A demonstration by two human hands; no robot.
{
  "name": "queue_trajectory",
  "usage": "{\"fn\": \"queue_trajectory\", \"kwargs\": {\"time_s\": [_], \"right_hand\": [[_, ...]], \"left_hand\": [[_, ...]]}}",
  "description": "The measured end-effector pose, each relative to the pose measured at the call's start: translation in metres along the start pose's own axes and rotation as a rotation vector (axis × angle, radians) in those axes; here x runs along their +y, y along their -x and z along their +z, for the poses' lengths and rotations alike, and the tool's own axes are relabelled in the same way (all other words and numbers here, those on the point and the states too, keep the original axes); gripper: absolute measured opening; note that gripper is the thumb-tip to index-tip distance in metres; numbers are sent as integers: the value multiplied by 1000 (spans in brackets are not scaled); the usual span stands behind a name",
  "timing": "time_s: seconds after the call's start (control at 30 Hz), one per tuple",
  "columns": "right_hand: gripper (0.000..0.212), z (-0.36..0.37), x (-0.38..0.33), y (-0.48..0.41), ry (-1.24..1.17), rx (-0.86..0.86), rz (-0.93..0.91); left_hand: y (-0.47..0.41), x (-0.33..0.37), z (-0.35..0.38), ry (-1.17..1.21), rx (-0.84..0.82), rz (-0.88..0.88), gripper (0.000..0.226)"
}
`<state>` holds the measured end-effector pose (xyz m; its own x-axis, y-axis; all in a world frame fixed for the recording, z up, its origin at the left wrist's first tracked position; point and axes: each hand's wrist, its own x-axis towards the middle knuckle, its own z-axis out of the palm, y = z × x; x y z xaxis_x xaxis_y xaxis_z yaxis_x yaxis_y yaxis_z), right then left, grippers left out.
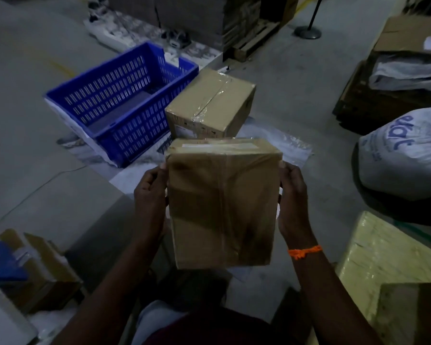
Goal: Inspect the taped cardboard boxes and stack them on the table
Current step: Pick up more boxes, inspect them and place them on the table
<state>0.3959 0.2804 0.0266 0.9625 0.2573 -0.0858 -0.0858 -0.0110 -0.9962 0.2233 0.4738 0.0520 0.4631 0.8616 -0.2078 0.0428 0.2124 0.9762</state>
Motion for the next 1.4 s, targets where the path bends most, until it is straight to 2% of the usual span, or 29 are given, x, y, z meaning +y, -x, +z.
{"fn": "queue_trajectory", "kwargs": {"time_s": [0.13,0.23,0.27,0.37,0.43,0.53,0.67,0.77,0.87,0.93,1.0,1.03,1.1,1.17,1.27,1.4], "right_hand": [[37,-4,-20,14,-106,53,-30],[50,-5,-16,27,-115,69,-45],[51,-6,-11,31,-113,72,-43],[36,-8,2,41,-89,66,-26],[30,-9,7,43,-67,55,-32],[32,-11,9,37,-47,47,-32],[51,-14,9,31,-52,6,34],[57,-15,10,31,-50,3,68],[56,-15,9,31,-59,3,80],[45,-16,7,28,-64,-8,97],[41,-16,-1,22,-76,-37,112],[48,-16,-9,16,-65,-73,123],[64,-13,-25,0,0,-169,131],[68,-9,-38,-18,47,-209,134],[44,-12,-42,-30,16,-122,112],[50,-31,-34,0,12,-10,95]], "left_hand": [[8,14,7,94,0,13,23],[8,10,3,76,-7,-8,35],[8,6,1,63,-3,-17,32],[7,-5,-4,12,11,-27,17],[7,-8,-5,-17,10,-26,20],[5,-5,-5,-53,-10,-17,23],[0,-1,-7,-79,-83,-38,27],[-11,3,-9,-98,-153,-91,17],[-20,10,-9,-142,-236,-109,21],[-24,15,-7,-196,-293,-69,26],[-28,22,-2,-167,-337,-75,20],[-31,29,3,-141,-370,-102,17],[-40,43,17,-143,-441,-110,26],[-44,56,30,-173,-479,-69,29],[-40,56,36,-135,-500,-1,33],[-29,35,21,-39,-453,-12,30]]}}
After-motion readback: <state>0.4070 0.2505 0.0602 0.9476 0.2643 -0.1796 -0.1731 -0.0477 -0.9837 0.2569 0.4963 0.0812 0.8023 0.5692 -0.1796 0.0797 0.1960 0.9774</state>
